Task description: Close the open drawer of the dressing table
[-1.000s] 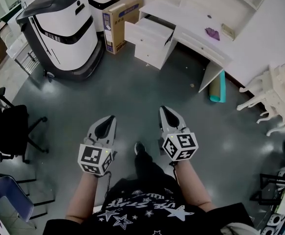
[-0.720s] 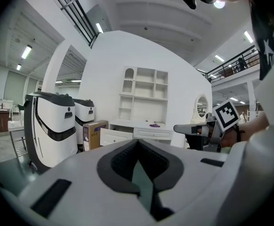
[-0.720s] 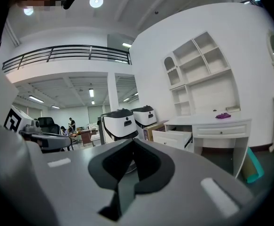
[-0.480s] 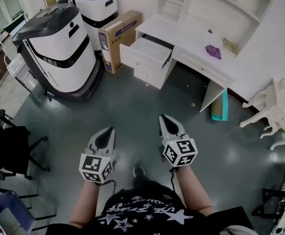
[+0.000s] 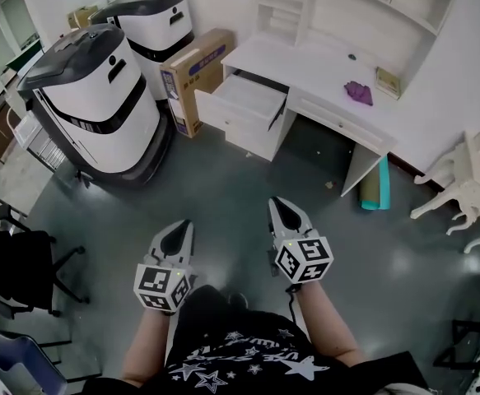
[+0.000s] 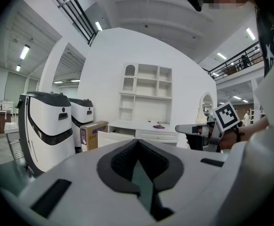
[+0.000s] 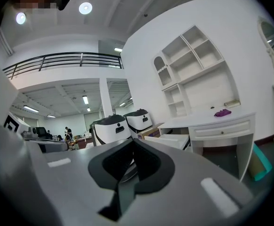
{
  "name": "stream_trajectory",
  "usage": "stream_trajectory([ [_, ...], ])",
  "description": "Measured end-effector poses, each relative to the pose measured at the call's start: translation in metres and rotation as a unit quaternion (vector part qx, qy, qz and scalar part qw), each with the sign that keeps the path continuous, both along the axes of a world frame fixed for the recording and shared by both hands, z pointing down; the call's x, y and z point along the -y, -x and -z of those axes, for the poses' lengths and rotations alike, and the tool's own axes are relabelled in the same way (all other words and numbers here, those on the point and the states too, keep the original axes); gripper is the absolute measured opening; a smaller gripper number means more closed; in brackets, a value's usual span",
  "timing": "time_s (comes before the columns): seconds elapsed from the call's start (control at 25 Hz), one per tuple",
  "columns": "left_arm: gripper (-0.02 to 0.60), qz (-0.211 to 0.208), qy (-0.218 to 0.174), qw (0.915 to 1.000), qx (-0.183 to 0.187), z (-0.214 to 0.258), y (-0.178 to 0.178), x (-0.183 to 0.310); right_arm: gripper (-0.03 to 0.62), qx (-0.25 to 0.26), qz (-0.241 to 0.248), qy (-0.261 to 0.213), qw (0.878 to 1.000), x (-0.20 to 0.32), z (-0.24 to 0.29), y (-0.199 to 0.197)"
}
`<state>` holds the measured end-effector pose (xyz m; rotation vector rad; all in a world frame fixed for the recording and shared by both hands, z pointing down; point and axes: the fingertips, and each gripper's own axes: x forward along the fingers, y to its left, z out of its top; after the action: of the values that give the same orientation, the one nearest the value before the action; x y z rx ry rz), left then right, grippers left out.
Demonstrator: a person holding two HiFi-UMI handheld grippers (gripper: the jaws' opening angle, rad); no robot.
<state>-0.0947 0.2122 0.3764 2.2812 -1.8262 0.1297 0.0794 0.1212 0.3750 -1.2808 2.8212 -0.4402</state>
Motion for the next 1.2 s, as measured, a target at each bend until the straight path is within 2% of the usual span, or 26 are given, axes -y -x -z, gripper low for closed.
stream_trajectory([
  [0.2, 0.009, 0.007, -0.002, 1.0, -0.001, -0.001, 0.018, 0.02, 0.003, -0.018, 0.006, 0.023, 1.0, 0.018, -0.019, 0.011],
  [0.4, 0.009, 0.001, 0.017, 0.9998, -0.008, -0.022, 0.042, 0.06, 0.003, -0.037, -0.002, 0.021, 0.999, 0.047, -0.026, 0.027],
  [0.84, 0.009, -0.072, 0.029, 0.9969, -0.013, -0.031, 0.078, 0.195, 0.003, -0.047, -0.086, 0.032, 0.995, 0.158, -0.021, 0.04],
  [1.2, 0.009, -0.11, 0.031, 0.9934, -0.012, -0.033, 0.122, 0.264, 0.003, -0.051, -0.128, 0.067, 0.988, 0.203, -0.031, 0.071],
])
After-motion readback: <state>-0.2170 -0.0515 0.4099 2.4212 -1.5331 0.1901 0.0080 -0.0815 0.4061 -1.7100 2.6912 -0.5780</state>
